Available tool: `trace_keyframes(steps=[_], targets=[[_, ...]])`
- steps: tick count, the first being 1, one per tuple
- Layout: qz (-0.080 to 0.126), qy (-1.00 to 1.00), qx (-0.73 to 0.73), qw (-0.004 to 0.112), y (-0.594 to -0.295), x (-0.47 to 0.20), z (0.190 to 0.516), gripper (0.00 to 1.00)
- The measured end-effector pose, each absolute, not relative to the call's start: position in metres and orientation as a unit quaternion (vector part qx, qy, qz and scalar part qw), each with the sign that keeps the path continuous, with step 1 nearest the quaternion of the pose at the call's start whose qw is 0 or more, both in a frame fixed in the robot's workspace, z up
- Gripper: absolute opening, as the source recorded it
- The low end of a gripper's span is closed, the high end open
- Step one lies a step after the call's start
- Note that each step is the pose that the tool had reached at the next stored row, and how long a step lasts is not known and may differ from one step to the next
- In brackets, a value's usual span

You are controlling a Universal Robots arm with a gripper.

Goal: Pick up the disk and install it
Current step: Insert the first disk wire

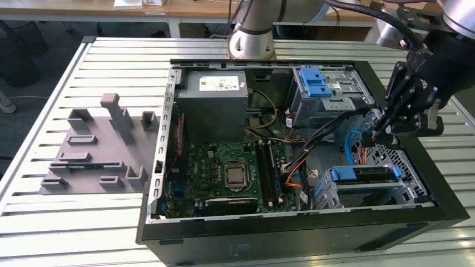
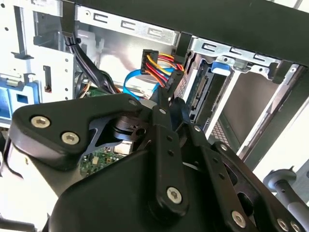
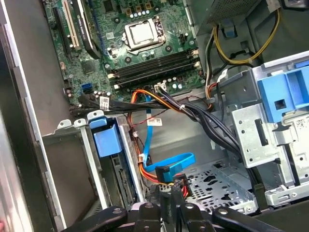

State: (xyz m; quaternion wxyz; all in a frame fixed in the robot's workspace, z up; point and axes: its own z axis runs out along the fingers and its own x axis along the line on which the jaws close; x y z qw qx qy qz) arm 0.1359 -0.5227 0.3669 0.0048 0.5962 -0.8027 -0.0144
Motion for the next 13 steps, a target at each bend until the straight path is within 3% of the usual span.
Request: trace_keyframes(steps=[13], targets=[[-0.006, -0.803, 0.596, 0.011, -0.5204, 0.1402, 0.3634, 0.24]])
